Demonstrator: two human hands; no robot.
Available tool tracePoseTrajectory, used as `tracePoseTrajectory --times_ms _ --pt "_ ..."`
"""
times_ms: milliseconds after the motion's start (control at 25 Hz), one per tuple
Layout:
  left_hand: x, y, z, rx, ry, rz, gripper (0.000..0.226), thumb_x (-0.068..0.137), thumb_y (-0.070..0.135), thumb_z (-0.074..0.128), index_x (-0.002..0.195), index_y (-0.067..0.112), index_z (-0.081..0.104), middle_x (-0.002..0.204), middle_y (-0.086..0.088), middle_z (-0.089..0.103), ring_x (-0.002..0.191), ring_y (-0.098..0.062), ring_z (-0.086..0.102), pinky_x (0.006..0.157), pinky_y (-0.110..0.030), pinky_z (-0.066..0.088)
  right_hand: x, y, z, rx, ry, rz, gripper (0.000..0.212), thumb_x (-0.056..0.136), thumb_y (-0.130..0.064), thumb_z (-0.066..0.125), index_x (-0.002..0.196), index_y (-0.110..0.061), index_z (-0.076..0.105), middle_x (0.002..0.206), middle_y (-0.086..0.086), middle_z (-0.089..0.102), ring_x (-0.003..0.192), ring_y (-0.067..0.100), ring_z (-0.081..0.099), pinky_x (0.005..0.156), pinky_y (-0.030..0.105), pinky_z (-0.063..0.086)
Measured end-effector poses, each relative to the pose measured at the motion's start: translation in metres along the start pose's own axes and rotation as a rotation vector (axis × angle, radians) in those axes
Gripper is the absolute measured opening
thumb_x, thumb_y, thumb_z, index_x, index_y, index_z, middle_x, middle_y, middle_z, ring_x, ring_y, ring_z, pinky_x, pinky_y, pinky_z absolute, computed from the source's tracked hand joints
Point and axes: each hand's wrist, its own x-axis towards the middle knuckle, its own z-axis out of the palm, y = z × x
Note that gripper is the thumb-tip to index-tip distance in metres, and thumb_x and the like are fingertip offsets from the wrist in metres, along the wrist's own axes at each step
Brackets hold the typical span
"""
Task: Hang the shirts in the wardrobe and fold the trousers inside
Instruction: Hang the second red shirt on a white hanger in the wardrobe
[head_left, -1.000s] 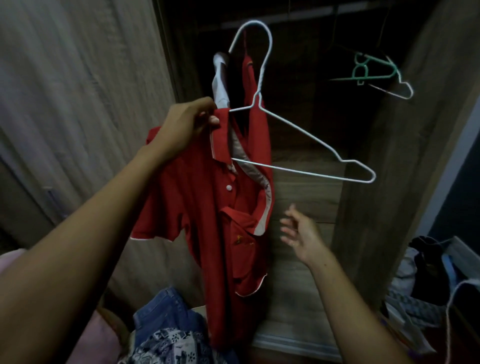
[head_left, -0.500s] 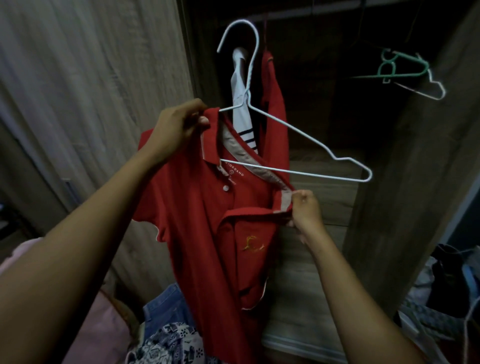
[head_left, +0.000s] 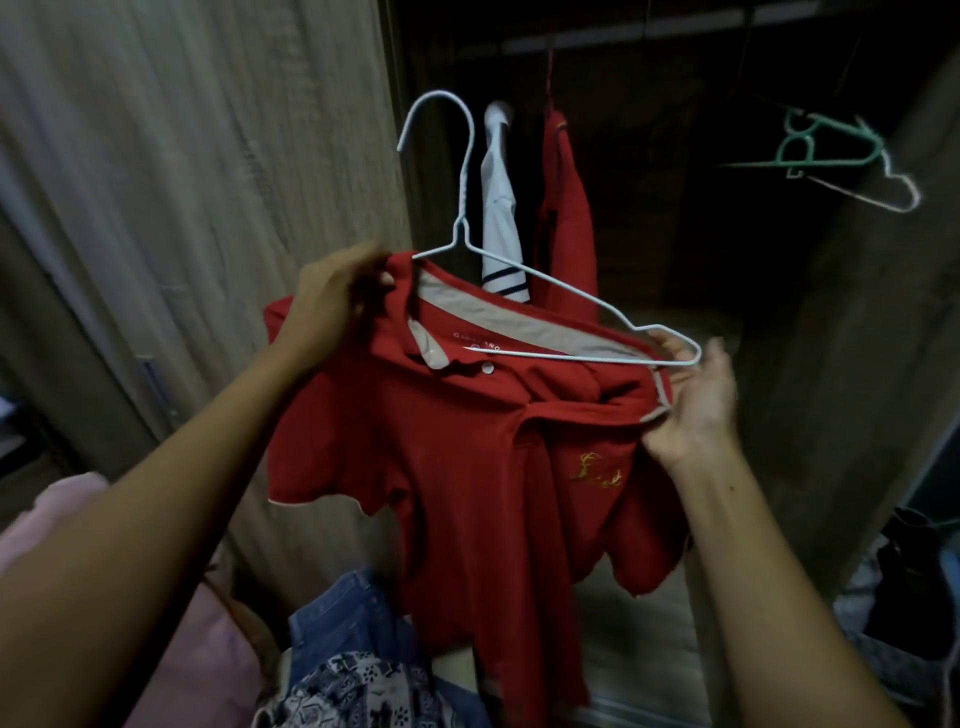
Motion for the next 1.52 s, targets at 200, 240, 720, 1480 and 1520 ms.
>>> tracePoseTrajectory --times_ms 200,240,720,1480,1520 --pt "-0.007 0.003 0.009 0.016 0.036 0.011 0.013 0.083 0.004 0.053 0.091 -0.002 0.062 0.078 -0.008 0.063 0.076 -0.003 0.054 0.061 -0.019 0.033 -0.006 -0.013 0.023 -0.293 0.046 -0.259 0.059 0.098 -0.053 0.024 0.073 -0.014 0.061 0.063 0.004 0.064 0.063 0.018 0.063 0.065 0.028 0.050" --pt "-0.006 0.005 0.011 0.024 0.031 -0.002 0.013 0.088 0.009 0.054 0.090 -0.002 0.060 0.077 -0.010 0.061 0.074 -0.009 0.053 0.060 -0.020 0.030 -0.005 -0.012 0.025 -0.337 0.076 -0.288 0.056 0.100 -0.046 0.025 0.070 -0.014 0.060 0.059 0.002 0.064 0.060 0.016 0.062 0.063 0.026 0.049" --pt "0.007 0.003 0.014 -0.063 0.176 -0.027 0.034 0.073 0.009 0.047 0.102 0.004 0.065 0.087 -0.009 0.067 0.082 -0.022 0.062 0.075 -0.035 0.047 0.005 -0.013 0.013 -0.387 -0.075 0.030 0.063 0.071 -0.069 0.049 0.083 -0.009 0.059 0.078 0.014 0.065 0.065 0.021 0.067 0.060 0.029 0.056" --pt "0.005 0.012 0.040 0.357 0.308 0.052 0.015 0.088 0.022 0.054 0.092 0.010 0.063 0.078 -0.012 0.061 0.071 -0.031 0.054 0.064 -0.041 0.034 -0.014 0.022 0.075 -1.293 -0.200 -1.193 0.017 0.082 -0.005 0.060 0.098 -0.005 0.063 0.095 0.004 0.063 0.088 0.013 0.059 0.080 0.016 0.043" --pt "0.006 0.011 0.040 0.307 0.315 0.032 0.015 0.088 0.021 0.054 0.092 0.010 0.063 0.080 -0.013 0.062 0.073 -0.031 0.055 0.065 -0.041 0.036 -0.014 0.022 0.074 -1.239 -0.273 -1.162 0.014 0.085 -0.010 0.060 0.098 -0.005 0.064 0.092 -0.001 0.063 0.085 0.008 0.059 0.078 0.014 0.043"
